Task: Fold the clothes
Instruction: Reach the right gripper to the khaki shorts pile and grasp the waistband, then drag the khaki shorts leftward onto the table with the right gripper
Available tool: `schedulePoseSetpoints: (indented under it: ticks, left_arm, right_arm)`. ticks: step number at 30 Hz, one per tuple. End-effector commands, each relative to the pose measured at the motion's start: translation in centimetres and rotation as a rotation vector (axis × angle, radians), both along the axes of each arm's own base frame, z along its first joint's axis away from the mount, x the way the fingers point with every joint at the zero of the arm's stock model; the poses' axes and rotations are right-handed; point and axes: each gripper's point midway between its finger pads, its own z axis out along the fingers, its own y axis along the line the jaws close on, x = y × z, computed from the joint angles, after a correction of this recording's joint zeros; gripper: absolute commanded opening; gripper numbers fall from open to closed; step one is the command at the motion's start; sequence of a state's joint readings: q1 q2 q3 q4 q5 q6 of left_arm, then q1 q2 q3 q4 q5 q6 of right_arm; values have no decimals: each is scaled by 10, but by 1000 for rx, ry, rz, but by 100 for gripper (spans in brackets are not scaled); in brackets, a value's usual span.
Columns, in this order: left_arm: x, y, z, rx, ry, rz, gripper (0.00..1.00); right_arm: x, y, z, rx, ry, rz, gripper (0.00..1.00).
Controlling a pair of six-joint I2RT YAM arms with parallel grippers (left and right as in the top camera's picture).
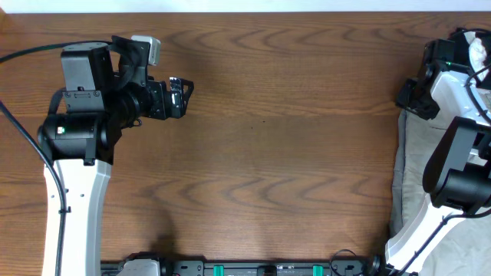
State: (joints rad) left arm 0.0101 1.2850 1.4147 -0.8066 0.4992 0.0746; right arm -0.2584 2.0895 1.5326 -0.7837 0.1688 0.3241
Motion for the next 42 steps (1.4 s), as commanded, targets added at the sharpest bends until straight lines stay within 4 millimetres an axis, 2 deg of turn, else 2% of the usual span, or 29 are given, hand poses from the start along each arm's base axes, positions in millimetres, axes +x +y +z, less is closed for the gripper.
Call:
schedulePoseSetpoints:
  ticks: [1, 9, 10, 12, 14, 17, 20, 23, 26, 28, 33, 42]
  left_arm:
    - [1, -3, 9, -18, -16, -9, 93]
    - [1, -3, 9, -18, -17, -9, 92]
    - [1, -3, 9, -18, -17, -9, 92]
    - [1, -3, 9, -18, -17, -9, 92]
    - [1, -3, 9, -18, -17, -9, 92]
    - [1, -3, 9, -18, -17, -9, 92]
    - [1, -3, 9, -18, -17, -9, 92]
    - [1, -3, 9, -18, -15, -9, 93]
    - [1, -3, 9, -18, -16, -9, 93]
    - [1, -3, 9, -18, -17, -9, 92]
    - [1, -4, 9, -18, -17, -9, 92]
    - [1, -4, 9, -18, -16, -9, 93]
  right_arm:
    - [-6, -7, -12, -45, 54, -13, 32]
    - [-9, -12, -9, -74, 66, -16, 12]
    - [-9, -12, -7, -74, 63, -16, 4]
    - [-5, -11, 4, -72, 39, -13, 1]
    - [2, -8, 22, -62, -1, 22, 1]
    - [13, 0, 66, -36, -106, 68, 1]
    - [17, 12, 111, -5, -221, 92, 1]
    - [17, 26, 143, 16, -305, 123, 1]
    - [20, 49, 159, 51, -349, 176, 1]
    - [24, 69, 160, 83, -359, 221, 1]
    - [38, 132, 161, 141, -385, 376, 1]
    - [63, 241, 178, 167, -524, 610, 3]
